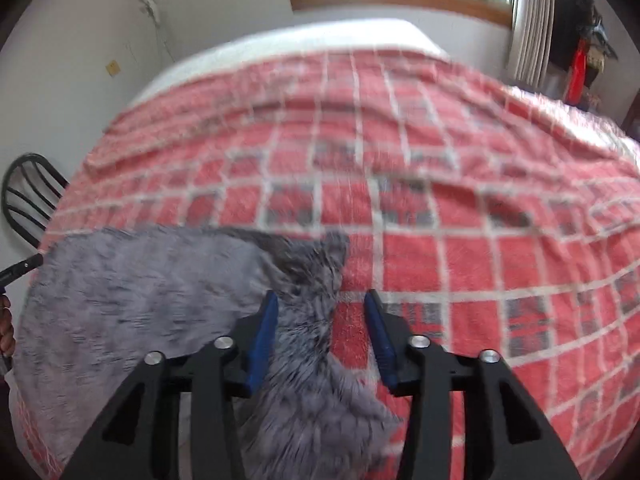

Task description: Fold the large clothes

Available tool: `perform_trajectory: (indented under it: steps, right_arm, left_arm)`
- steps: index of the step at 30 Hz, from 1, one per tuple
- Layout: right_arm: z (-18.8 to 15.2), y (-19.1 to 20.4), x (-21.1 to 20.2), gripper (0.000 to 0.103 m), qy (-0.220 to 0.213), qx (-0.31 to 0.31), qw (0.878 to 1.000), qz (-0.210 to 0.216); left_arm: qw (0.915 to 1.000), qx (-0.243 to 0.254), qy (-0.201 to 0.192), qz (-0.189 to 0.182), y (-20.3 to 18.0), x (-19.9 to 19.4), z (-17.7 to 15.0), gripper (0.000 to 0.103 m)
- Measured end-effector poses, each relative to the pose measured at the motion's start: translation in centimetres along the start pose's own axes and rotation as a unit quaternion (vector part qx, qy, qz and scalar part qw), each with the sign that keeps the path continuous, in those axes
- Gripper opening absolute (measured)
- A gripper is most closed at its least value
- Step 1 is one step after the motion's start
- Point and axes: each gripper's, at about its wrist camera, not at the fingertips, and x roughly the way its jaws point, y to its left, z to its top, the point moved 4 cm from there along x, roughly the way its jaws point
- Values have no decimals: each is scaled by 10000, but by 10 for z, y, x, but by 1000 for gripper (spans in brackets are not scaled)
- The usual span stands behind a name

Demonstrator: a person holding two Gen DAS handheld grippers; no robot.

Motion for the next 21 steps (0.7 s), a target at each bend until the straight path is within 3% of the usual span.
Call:
perform_trajectory:
  steps: [2, 6, 12, 16, 18, 21]
  right_arm:
    - [-7, 9, -28, 42, -48, -69, 9997, 214]
    - [-37, 32, -53, 20, 95, -294, 9984, 468]
    - [-80, 48, -20, 0, 655, -563, 9962, 65]
    - [-86, 45, -3, 0, 832, -437, 9956, 12]
    - [-84, 49, -20, 0, 662, -497, 9966, 14]
    - [-90, 57, -66, 0, 213, -402, 9982, 403]
  left_arm:
    - [9990, 151, -143, -389, -17, -31, -7, 18]
    - [9969, 414, 53, -666, -44, -50, -40, 18]
    - [9958, 393, 782, -269, -36, 0, -83, 6]
    - [9952, 332, 885, -262, -33, 8, -90, 5]
    - [9958, 394, 793, -222, -34, -6, -87, 5]
    - [9961, 727, 329, -380, -48, -54, -88, 5]
